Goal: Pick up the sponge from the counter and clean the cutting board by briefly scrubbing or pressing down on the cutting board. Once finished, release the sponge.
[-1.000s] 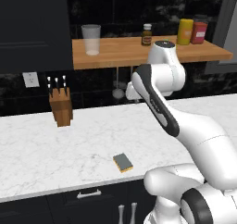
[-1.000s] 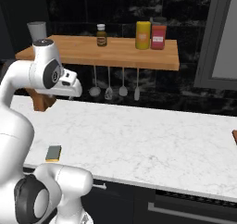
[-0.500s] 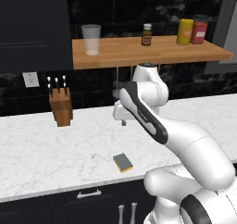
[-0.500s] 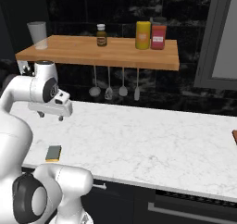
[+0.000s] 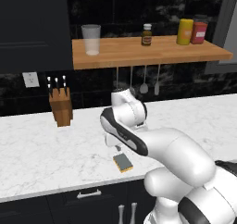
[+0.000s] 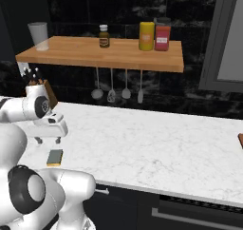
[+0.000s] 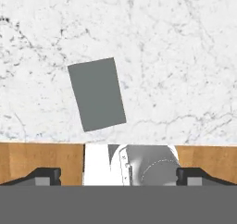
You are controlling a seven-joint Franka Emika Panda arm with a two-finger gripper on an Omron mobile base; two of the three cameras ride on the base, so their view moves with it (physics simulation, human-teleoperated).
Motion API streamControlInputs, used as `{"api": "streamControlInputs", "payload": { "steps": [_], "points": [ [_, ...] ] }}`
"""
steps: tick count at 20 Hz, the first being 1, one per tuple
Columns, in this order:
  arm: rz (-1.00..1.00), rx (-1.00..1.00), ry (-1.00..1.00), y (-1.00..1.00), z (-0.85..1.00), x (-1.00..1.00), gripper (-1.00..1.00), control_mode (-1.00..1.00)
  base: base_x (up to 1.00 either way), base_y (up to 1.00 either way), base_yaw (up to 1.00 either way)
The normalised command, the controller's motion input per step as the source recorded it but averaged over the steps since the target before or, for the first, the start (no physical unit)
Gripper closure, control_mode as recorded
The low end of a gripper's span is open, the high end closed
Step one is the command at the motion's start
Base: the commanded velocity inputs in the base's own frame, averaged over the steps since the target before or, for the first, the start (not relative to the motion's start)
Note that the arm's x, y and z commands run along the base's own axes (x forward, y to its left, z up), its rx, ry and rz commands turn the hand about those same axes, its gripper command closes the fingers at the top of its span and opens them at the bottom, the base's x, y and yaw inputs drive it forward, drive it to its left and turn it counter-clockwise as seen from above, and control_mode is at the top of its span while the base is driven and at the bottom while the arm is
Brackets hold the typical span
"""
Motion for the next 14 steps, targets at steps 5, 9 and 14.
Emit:
{"api": "streamControlInputs", "payload": {
  "steps": [5, 9, 14],
  "points": [
    [0.05, -0.08, 0.06, -0.02, -0.44, -0.01, -1.00, -1.00, 0.00, 0.00, 0.00],
    [0.16, 0.05, 0.00, -0.01, -0.30, 0.31, -1.00, -1.00, 0.00, 0.00, 0.00],
    [0.12, 0.08, 0.01, 0.04, -0.35, 0.42, -1.00, -1.00, 0.00, 0.00, 0.00]
  ]
}}
